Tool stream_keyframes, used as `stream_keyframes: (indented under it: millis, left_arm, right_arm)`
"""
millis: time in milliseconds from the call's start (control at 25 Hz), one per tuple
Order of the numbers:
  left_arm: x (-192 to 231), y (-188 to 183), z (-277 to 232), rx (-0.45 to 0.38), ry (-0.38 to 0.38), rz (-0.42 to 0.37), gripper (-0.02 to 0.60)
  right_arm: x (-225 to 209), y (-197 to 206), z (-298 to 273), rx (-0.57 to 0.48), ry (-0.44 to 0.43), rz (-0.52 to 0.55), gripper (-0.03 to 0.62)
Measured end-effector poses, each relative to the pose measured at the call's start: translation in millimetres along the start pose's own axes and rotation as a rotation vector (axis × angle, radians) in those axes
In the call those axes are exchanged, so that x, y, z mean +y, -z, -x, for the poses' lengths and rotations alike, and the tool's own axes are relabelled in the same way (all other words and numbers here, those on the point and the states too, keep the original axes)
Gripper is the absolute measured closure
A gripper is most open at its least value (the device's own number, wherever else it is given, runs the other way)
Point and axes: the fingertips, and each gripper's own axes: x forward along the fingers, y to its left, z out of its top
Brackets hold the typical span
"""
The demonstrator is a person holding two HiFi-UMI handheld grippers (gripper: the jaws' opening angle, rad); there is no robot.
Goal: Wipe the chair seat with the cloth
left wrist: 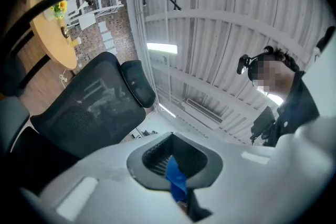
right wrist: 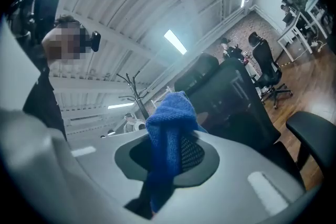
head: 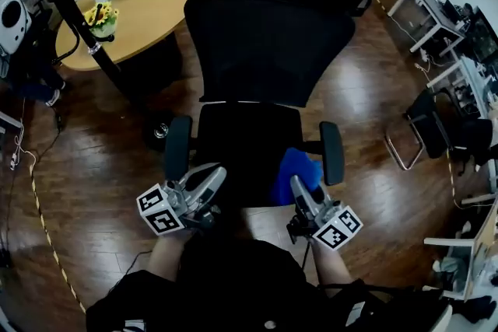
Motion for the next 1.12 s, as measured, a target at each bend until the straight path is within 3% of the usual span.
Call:
stream_keyframes:
  millis: [120,320,480,640,760,920,1120]
  left_arm:
    - [32,-11,-1,0.016,0.002,0.038,0.589]
    - [70,-1,7,0.019,-0.083,0.102,0.589]
    - [121,3,15,-0.025,-0.191,0.098,0.589]
    - [163,23,35,-0.063,-0.258,0.126,0.589]
    - [187,36,47,-0.078,-0.318,0.129,0.589]
    - [213,38,57,-0.112,-0.352,0.14,0.589]
    - [220,40,64,-0.127,-0.365,0.16,0.589]
  right_arm:
    - [-23,6,-35,0.041,0.033,0.023,0.533]
    - [-88,65,-87,0.243,0.056,0.012,0.533]
    - [-159,136,-170,0.363,0.017,-0.016,0.533]
    - [-222,232,-251,0.501,-0.006,-0.01,0.533]
    - [-244,288,-307,0.569,-0.023,0.0,0.533]
    - [-270,335,-362,0.63,0.019,0.04,0.533]
    - [-288,385,-374,0.727,0.088,0.071,0.532]
